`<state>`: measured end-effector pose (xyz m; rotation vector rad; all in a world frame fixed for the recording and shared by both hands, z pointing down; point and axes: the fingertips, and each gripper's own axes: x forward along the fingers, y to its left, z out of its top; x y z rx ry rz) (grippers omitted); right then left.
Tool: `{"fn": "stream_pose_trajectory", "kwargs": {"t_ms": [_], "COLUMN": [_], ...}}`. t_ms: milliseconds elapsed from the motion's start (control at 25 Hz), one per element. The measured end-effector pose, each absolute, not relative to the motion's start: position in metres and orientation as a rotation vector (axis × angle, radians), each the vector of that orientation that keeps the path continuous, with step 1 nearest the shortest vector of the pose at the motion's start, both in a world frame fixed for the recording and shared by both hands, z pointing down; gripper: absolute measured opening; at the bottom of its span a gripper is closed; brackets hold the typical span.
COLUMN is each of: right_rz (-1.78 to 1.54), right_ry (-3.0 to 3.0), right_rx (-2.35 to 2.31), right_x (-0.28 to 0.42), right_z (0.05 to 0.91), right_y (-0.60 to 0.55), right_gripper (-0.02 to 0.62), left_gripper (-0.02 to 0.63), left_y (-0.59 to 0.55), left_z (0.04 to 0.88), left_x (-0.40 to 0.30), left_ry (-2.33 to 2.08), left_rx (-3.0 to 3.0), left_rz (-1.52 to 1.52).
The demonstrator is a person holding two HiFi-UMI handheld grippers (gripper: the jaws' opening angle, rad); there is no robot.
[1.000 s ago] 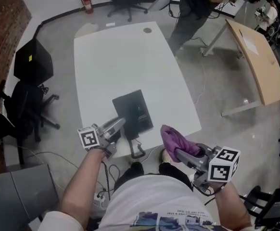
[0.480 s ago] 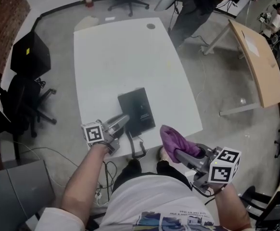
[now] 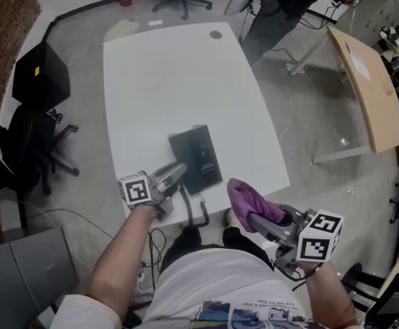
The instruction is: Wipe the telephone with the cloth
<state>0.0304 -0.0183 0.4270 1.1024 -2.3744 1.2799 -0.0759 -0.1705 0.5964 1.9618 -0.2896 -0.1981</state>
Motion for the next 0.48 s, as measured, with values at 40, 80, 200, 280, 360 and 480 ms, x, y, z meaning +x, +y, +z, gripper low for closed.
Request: {"fn": "stream_pose_trajectory", "kwargs": {"t_ms": [40, 80, 200, 280, 360, 480], "right_rz": [1.281, 1.283, 1.283, 1.282, 1.28, 1.274], "right_ry": [-2.373, -2.373, -2.378, -2.382, -2.386, -2.389], "right_rx": [1.102, 1.101, 1.095, 1.092, 1.091, 1.088], "right_x": [0.0299, 0.0295, 0.0297, 0.0285, 0.0259, 0.0232], "right_z": [0.4265, 0.4257, 0.4224, 0.4218, 0.4222, 0.4222], "right_y": [-0.0188, -0.0195, -0.0221, -0.024, -0.0257, -0.0273], "right_gripper": [0.083, 0.083, 0.083, 0.083, 0.083, 0.083], "left_gripper": [0.08, 0.08, 0.08, 0.08, 0.081, 0.081], "left_y": [-0.1709, -0.1711, -0.1702, -0.1702, -0.171, -0.1701], "left_z": [0.5993, 0.6016, 0.6017, 0.6027, 0.6051, 0.6073], "left_x": [-0.0768, -0.0773, -0.0748, -0.0744, -0.076, -0.0765], "left_ry": [-0.297, -0.303, -0.315, -0.328, -0.346, -0.351], "left_rx": [1.956, 1.949, 1.923, 1.925, 1.937, 1.936], "left_rz": [-0.194, -0.19, -0.172, -0.151, -0.126, -0.094]}}
